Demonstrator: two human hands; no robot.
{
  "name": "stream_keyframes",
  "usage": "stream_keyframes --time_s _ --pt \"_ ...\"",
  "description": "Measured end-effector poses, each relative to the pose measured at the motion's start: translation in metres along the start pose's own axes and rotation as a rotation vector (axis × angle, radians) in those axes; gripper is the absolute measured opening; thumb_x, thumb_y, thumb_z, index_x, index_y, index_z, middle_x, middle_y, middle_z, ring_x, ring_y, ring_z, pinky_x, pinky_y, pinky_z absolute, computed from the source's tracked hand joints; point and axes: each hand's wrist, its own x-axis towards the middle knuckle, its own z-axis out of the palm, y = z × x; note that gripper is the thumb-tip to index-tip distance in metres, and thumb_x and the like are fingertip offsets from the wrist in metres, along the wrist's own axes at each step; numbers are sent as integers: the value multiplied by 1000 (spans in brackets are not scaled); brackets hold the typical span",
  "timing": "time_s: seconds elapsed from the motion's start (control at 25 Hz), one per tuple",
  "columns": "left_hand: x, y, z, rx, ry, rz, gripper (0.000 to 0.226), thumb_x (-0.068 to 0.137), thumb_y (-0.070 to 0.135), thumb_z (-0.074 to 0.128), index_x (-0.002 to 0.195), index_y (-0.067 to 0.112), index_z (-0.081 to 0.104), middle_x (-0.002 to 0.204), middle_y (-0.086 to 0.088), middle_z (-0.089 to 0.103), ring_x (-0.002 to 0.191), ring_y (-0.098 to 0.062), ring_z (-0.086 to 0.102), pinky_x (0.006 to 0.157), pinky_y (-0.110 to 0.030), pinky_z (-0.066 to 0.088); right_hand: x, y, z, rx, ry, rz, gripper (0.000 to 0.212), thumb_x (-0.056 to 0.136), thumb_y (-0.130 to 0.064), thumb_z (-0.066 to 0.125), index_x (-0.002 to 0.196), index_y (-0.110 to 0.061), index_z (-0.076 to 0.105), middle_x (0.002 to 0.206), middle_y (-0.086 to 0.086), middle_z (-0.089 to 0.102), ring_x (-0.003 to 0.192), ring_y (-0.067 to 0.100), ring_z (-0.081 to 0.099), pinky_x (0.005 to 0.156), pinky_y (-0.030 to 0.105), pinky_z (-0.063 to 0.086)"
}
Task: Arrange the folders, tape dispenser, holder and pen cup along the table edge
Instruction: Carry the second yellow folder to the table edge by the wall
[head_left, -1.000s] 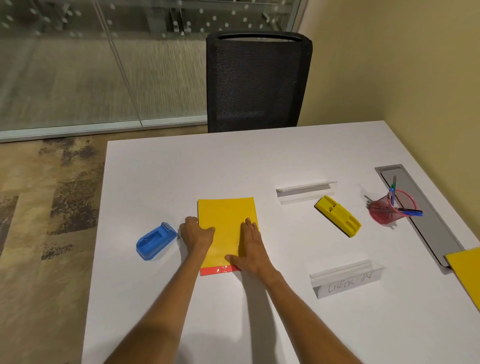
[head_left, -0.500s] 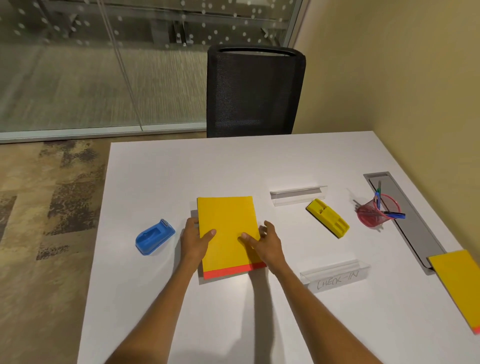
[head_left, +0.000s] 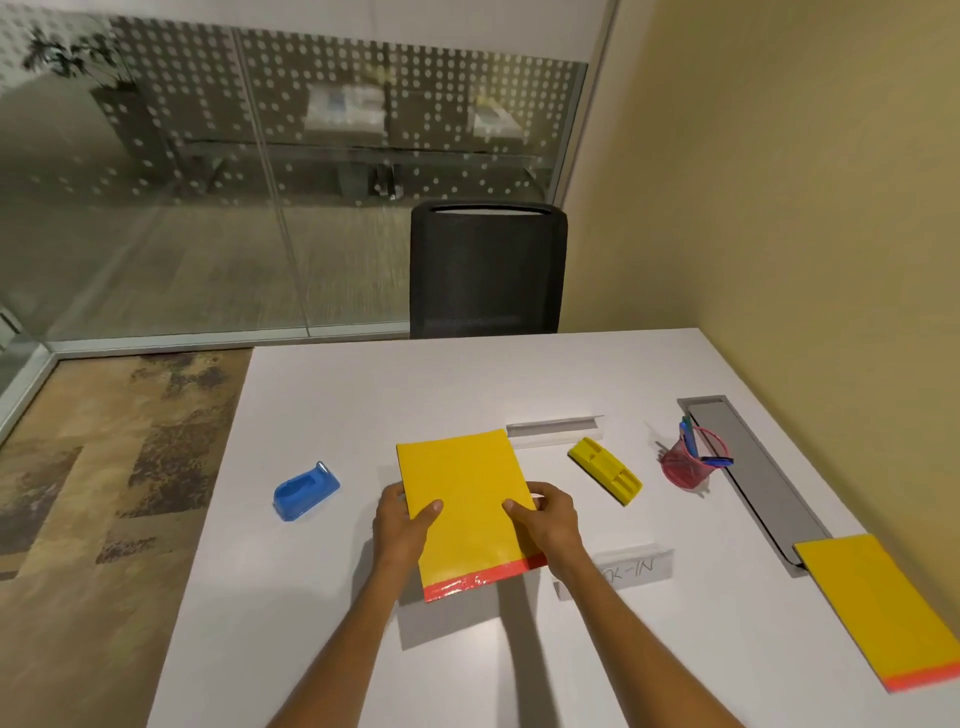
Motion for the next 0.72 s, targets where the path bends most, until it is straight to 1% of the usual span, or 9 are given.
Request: stream_keyframes --time_s 0.08,0.2,0.24,0.32,0.36,0.44,0.48,0.6,0.72 --pt "-36 15 16 -2 7 17 53 86 11 73 132 9 47 127 -17 64 108 -35 64 97 -52 53 -21 -2 -31 15 6 -25 40 80 -23 79 116 -13 65 96 8 74 82 19 70 66 24 52" --pt "-93 36 44 19 37 45 56 87 12 73 136 10 45 132 -17 61 103 -27 60 90 -40 53 -52 -7 -78 12 -9 -62 41 80 -22 79 117 -11 65 103 10 73 89 21 69 75 31 55" --pt "-111 42 55 30 53 56 57 87 12 72 137 9 44 133 -17 60 103 -26 59 88 -38 52 -63 -7 -95 19 -14 -78 41 80 -21 79 116 -10 65 106 11 73 89 21 68 75 31 55" --pt "-152 54 80 47 76 75 59 88 13 72 139 9 43 136 -18 58 109 -30 60 92 -41 52 -88 -7 -135 28 -11 -116 42 79 -19 79 116 -7 65 109 10 72 87 18 65 67 24 51" --pt "-169 58 92 58 78 77 59 88 14 71 139 8 42 137 -18 57 113 -34 61 95 -44 52 -98 -6 -153 28 -4 -124 43 79 -19 79 117 -6 64 111 9 70 88 18 62 66 23 48" --pt "-203 67 118 78 78 83 60 89 14 71 140 8 41 139 -18 56 119 -37 59 97 -46 50 -117 -3 -190 26 6 -127 45 80 -18 79 119 -5 62 112 7 66 92 18 58 75 26 45" --pt "-219 71 132 79 80 88 60 89 14 70 141 8 41 139 -19 56 120 -37 59 98 -46 50 -126 -1 -209 19 14 -128 45 80 -18 79 119 -5 62 113 9 66 94 19 57 78 28 44" --pt "-252 78 168 67 79 85 60 90 14 69 142 8 40 140 -18 55 122 -37 57 99 -45 48 -140 2 -253 11 29 -112 48 80 -20 79 122 -4 61 119 15 66 101 26 62 83 32 49" --pt "-268 82 199 44 49 71 59 90 13 69 141 8 40 138 -18 56 121 -36 58 96 -42 49 -145 10 -289 11 59 -93 49 80 -21 79 122 -6 61 120 15 66 104 28 63 85 34 51"
